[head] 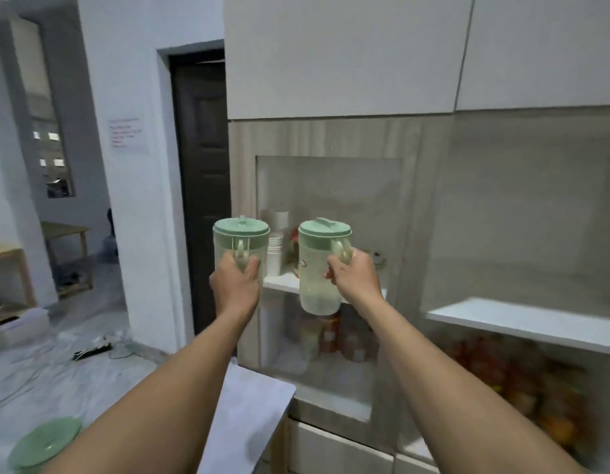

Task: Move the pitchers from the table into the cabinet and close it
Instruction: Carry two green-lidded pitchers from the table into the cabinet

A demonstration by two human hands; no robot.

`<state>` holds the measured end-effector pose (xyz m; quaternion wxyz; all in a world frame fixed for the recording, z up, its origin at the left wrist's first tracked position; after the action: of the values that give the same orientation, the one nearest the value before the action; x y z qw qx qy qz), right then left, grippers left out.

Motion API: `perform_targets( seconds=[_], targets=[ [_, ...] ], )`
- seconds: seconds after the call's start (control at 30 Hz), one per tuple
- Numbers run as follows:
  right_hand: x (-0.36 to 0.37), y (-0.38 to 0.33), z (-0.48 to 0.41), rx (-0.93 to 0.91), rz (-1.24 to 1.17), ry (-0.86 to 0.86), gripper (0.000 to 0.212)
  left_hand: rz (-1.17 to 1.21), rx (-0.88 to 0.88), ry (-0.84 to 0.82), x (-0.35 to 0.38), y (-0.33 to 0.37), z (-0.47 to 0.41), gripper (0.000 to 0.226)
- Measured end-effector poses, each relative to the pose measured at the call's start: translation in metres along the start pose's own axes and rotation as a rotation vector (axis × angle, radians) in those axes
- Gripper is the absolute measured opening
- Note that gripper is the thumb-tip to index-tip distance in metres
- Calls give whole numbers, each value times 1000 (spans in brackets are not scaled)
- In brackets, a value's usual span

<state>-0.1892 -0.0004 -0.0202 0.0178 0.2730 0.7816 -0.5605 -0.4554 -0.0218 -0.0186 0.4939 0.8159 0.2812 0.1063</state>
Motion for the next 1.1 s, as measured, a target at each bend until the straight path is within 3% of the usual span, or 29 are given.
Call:
perform_targets(
  seconds=[0.3,0.63,1.1],
  targets=[
    [-181,5,35,40,-9,351,18,226,32,-212,99,105,65,19],
    [-338,37,64,108,70,561,15,405,8,-441,212,186,161,17],
    [-511,96,36,144,149,698,14,423,36,-465,357,256,234,18]
  ],
)
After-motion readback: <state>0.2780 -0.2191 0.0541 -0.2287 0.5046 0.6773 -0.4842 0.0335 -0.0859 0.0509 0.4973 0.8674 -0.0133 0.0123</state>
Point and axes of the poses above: each hand's wrist, its own z-axis away from the middle knuckle, its own x-axis out of the palm, y = z × x, the point moved 10 cm from there along -z, towards the middle knuckle, and after that the axes turned 5 degrees about z, right-handed, at the moved point
